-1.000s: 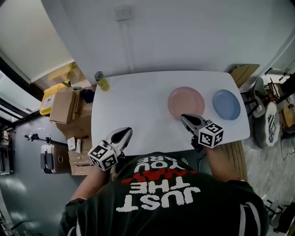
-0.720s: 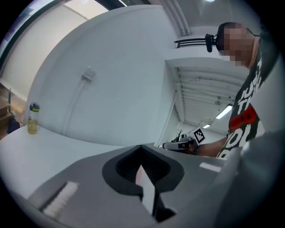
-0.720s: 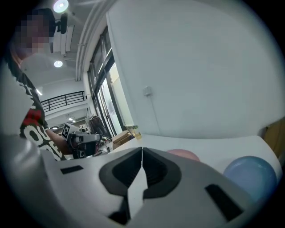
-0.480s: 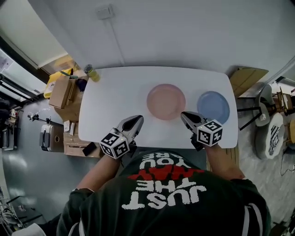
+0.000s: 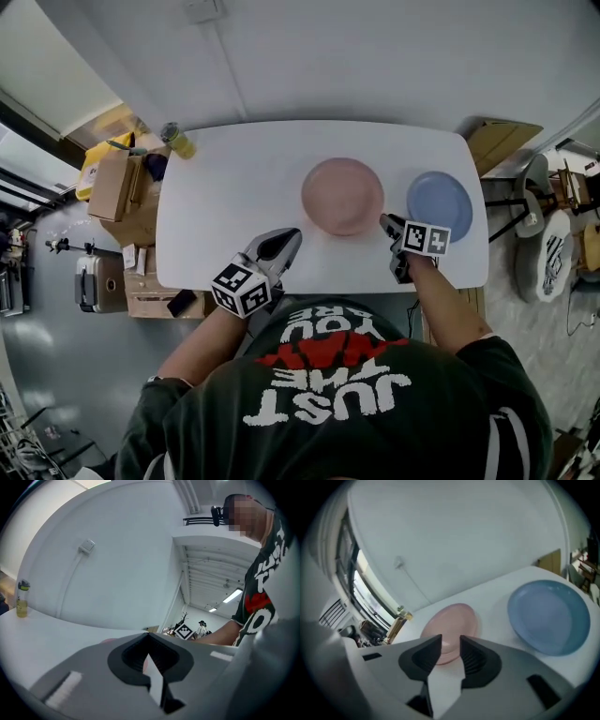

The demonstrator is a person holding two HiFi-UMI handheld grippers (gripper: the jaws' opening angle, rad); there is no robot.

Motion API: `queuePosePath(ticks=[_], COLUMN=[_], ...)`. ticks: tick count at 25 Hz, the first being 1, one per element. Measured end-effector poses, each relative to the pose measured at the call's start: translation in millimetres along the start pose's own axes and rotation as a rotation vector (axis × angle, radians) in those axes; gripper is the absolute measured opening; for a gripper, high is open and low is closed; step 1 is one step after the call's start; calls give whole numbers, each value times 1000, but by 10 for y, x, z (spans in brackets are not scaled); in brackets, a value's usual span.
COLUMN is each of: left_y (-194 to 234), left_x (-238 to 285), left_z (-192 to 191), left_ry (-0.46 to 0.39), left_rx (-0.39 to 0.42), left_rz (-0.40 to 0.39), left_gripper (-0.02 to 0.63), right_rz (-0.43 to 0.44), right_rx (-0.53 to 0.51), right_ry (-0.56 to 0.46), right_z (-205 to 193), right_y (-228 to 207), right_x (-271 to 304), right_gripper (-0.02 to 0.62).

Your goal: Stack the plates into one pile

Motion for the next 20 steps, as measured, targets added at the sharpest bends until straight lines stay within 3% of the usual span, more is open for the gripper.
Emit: queuePosePath(ticks=[1, 2, 9, 11, 17, 20], left_y=[25, 48, 176, 194, 267, 283], left_x=[-1, -4, -92, -142, -257, -267], left_z=[-21, -40, -187, -221, -234, -233], left_ry=[7, 14, 56, 63, 61, 60], left_rx=[-6, -11, -45, -52, -69, -74], left_rz=[-1, -1, 27, 35, 56, 50], left_gripper=[8, 8, 8, 8, 8, 8], right_rz=[-21, -31, -57, -55, -57, -31], right_rx=[54, 96, 280, 319, 505, 475], right_ry=[30, 60, 201, 220, 218, 213], right_z=[-57, -112, -400, -448, -473, -412], right_y=[-117, -197, -413, -415, -451, -402], right_x=[106, 215, 815, 877, 938, 902], right_gripper=[122, 134, 158, 156, 47, 41])
Point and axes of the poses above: the fingertips, and each gripper's own axes: x forward along the fingers, y to its left, z out of its top, the point moved 3 cm from there along -x, backward along the fingers, and after that the axes turned 8 degrees about -x, right-handed, at the moved point
